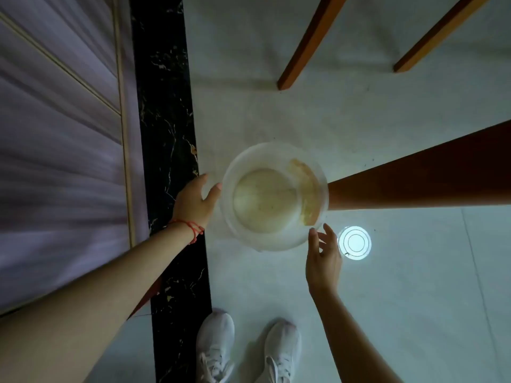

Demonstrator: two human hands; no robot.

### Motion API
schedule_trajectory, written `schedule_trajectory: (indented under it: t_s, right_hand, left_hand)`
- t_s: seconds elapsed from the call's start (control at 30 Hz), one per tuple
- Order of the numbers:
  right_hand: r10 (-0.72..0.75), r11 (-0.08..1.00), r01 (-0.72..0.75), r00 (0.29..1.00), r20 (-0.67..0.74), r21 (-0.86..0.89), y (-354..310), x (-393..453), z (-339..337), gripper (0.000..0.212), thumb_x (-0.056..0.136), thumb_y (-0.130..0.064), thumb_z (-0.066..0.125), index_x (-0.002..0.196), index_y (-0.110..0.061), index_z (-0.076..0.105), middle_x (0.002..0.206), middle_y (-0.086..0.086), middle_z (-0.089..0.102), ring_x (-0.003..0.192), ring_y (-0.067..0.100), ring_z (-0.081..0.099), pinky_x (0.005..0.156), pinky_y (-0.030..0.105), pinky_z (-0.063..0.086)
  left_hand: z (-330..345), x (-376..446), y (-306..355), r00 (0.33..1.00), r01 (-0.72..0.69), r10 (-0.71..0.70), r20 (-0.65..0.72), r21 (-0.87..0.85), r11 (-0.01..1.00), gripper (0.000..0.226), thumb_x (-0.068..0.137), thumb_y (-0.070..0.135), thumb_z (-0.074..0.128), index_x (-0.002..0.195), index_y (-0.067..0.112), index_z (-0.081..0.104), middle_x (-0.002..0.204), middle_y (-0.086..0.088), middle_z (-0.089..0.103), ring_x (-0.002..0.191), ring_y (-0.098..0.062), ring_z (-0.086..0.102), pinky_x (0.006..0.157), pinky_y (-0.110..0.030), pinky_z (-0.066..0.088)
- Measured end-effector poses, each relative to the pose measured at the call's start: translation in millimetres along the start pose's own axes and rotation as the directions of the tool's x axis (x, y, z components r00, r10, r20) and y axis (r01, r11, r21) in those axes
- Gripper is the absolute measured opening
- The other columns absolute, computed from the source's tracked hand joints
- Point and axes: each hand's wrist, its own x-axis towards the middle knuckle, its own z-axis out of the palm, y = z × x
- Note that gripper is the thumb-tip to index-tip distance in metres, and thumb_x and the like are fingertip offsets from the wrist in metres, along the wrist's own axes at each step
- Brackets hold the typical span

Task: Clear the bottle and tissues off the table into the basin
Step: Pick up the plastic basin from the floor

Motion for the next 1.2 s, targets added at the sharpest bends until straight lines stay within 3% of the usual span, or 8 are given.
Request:
schedule_trajectory:
  t_s: [0.2, 0.3, 0.47, 0.7, 0.8, 0.9, 1.07, 1.2]
  right_hand:
    - [0.041, 0.991, -0.037, 0.999, -0.028, 0.126, 11, 10, 19, 0.055, 0.093, -0.032, 0.047, 0.141, -0.016, 0.026, 0.109, 0.001, 0.055, 0.091, 0.021, 0.057, 0.078, 0.03, 0.039]
    - [0.099, 0.981, -0.085, 0.992, -0.072, 0.173, 15, 20, 24, 0.049, 0.093, -0.033, 0.046, 0.137, -0.016, 0.034, 0.107, 0.006, 0.061, 0.091, 0.026, 0.062, 0.086, 0.042, 0.05]
    - [0.086, 0.979, -0.065, 0.991, -0.104, 0.191, 18, 21, 26, 0.039, 0.093, -0.033, 0.047, 0.129, -0.017, 0.047, 0.098, 0.004, 0.062, 0.087, 0.023, 0.062, 0.085, 0.042, 0.053]
    - [0.074, 0.989, -0.06, 0.992, -0.102, 0.131, 15, 20, 19, 0.037, 0.092, -0.031, 0.05, 0.126, -0.015, 0.05, 0.094, 0.004, 0.063, 0.085, 0.027, 0.065, 0.083, 0.04, 0.053]
    - [0.057, 0.994, -0.049, 0.995, -0.088, 0.095, 16, 16, 15, 0.037, 0.092, -0.032, 0.049, 0.126, -0.016, 0.05, 0.096, 0.007, 0.066, 0.086, 0.028, 0.065, 0.084, 0.04, 0.051]
    - [0.035, 0.997, -0.03, 0.997, -0.067, 0.068, 14, 3, 5, 0.036, 0.093, -0.032, 0.048, 0.125, -0.015, 0.051, 0.098, 0.011, 0.066, 0.087, 0.028, 0.064, 0.078, 0.032, 0.046]
    - [0.009, 0.999, -0.009, 1.0, -0.023, 0.038, 0, -30, -20, 0.035, 0.093, -0.032, 0.047, 0.123, -0.016, 0.053, 0.097, 0.013, 0.065, 0.086, 0.028, 0.064, 0.08, 0.035, 0.049]
    - [-0.026, 0.999, 0.026, 1.0, -0.003, 0.025, -22, -58, -45, 0.033, 0.093, -0.03, 0.048, 0.123, -0.017, 0.053, 0.093, 0.014, 0.064, 0.084, 0.028, 0.062, 0.079, 0.035, 0.049]
  left_hand:
    - [13, 21, -11, 0.988, 0.151, -0.153, -0.012, -0.116, 0.982, 0.052, 0.09, 0.035, 0.049, 0.136, 0.011, 0.043, 0.138, -0.015, 0.051, 0.125, -0.028, 0.049, 0.105, -0.035, 0.036]
    - [17, 27, -16, 0.985, 0.17, -0.171, 0.002, -0.108, 0.979, 0.056, 0.086, 0.044, 0.049, 0.13, 0.01, 0.051, 0.128, -0.014, 0.059, 0.117, -0.028, 0.055, 0.102, -0.037, 0.041]
    - [22, 31, -6, 0.978, 0.192, -0.207, -0.008, -0.341, 0.92, 0.036, 0.091, 0.031, 0.05, 0.112, 0.004, 0.062, 0.095, -0.014, 0.063, 0.076, -0.021, 0.06, 0.082, -0.04, 0.054]
    - [14, 28, 5, 0.981, 0.192, -0.19, 0.037, -0.314, 0.93, 0.032, 0.086, 0.021, 0.058, 0.112, 0.003, 0.064, 0.1, -0.012, 0.066, 0.094, -0.028, 0.064, 0.078, -0.038, 0.058]
    - [10, 17, 5, 0.981, 0.195, -0.191, 0.043, -0.298, 0.934, 0.03, 0.086, 0.018, 0.058, 0.11, 0.001, 0.064, 0.1, -0.01, 0.066, 0.088, -0.024, 0.064, 0.063, -0.022, 0.057]
    - [3, 0, 2, 0.973, 0.229, -0.225, 0.048, -0.317, 0.921, 0.02, 0.086, 0.016, 0.059, 0.096, 0.002, 0.068, 0.094, -0.011, 0.064, 0.082, -0.025, 0.063, 0.068, -0.03, 0.057]
    - [-19, -43, 9, 0.961, 0.274, -0.27, 0.064, -0.386, 0.881, 0.028, 0.087, 0.014, 0.058, 0.11, -0.001, 0.063, 0.09, -0.011, 0.065, 0.089, -0.028, 0.063, 0.071, -0.03, 0.057]
    - [-47, -84, 28, 0.96, 0.27, -0.274, 0.058, -0.45, 0.851, 0.027, 0.087, 0.01, 0.057, 0.111, -0.001, 0.062, 0.098, -0.013, 0.065, 0.081, -0.018, 0.064, 0.062, -0.017, 0.056]
